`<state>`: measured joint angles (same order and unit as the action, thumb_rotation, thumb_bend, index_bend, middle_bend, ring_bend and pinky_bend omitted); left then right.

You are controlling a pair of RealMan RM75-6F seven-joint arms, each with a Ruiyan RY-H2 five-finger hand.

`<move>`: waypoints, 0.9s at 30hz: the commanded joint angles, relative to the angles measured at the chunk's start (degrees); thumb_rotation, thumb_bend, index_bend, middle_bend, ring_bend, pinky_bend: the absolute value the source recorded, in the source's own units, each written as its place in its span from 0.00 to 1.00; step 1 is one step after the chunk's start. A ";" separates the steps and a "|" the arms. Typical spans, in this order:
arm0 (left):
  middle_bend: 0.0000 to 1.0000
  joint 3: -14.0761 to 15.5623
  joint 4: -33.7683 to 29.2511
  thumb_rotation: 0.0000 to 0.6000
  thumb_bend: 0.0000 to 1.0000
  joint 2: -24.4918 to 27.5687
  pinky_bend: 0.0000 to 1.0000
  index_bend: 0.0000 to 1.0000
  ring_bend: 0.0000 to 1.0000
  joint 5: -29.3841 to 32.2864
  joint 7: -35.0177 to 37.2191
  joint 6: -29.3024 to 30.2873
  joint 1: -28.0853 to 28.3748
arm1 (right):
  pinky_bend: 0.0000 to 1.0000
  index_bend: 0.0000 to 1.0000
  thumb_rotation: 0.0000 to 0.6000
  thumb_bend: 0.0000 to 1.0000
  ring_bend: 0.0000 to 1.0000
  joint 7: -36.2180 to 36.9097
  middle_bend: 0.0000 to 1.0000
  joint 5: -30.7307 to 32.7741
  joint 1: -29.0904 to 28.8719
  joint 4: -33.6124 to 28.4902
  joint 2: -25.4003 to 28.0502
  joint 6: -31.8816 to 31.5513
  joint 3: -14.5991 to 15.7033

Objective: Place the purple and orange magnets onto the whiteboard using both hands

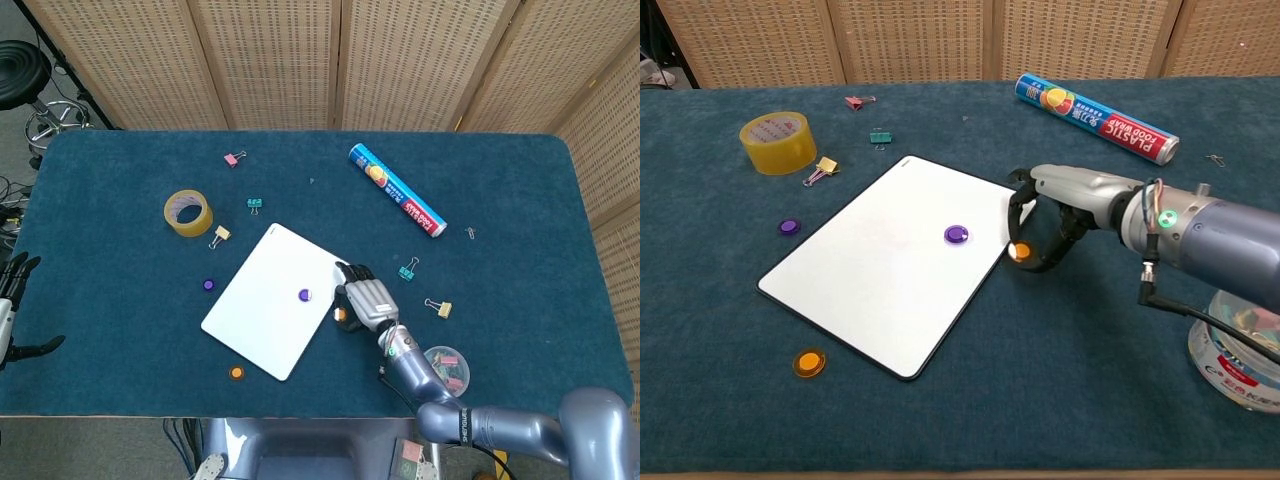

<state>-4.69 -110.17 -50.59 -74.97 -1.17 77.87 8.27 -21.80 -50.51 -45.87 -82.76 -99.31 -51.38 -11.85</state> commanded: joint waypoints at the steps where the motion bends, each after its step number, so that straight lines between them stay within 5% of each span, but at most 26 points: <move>1: 0.00 0.04 -0.02 1.00 0.00 0.11 0.00 0.00 0.00 -0.14 0.27 0.02 -0.06 | 0.00 0.53 1.00 0.37 0.00 -0.82 0.00 0.25 -1.05 -1.00 -0.67 0.07 -0.76; 16: 0.00 0.23 0.30 1.00 0.00 1.27 0.00 0.00 0.00 -1.20 3.09 0.03 -0.43 | 0.00 0.53 1.00 0.37 0.00 -7.71 0.00 7.85 -8.96 2.28 -10.13 0.58 -4.59; 27: 0.00 0.37 0.31 1.00 0.00 1.43 0.00 0.00 0.00 -1.43 3.37 -0.25 -0.37 | 0.00 0.53 1.00 0.37 0.00 -9.07 0.00 10.64 -11.29 3.95 -12.70 0.72 -4.77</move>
<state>-4.32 -109.85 -49.15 -76.41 2.21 77.63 7.89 -30.87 -39.93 -57.10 -78.86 -111.94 -50.74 -16.69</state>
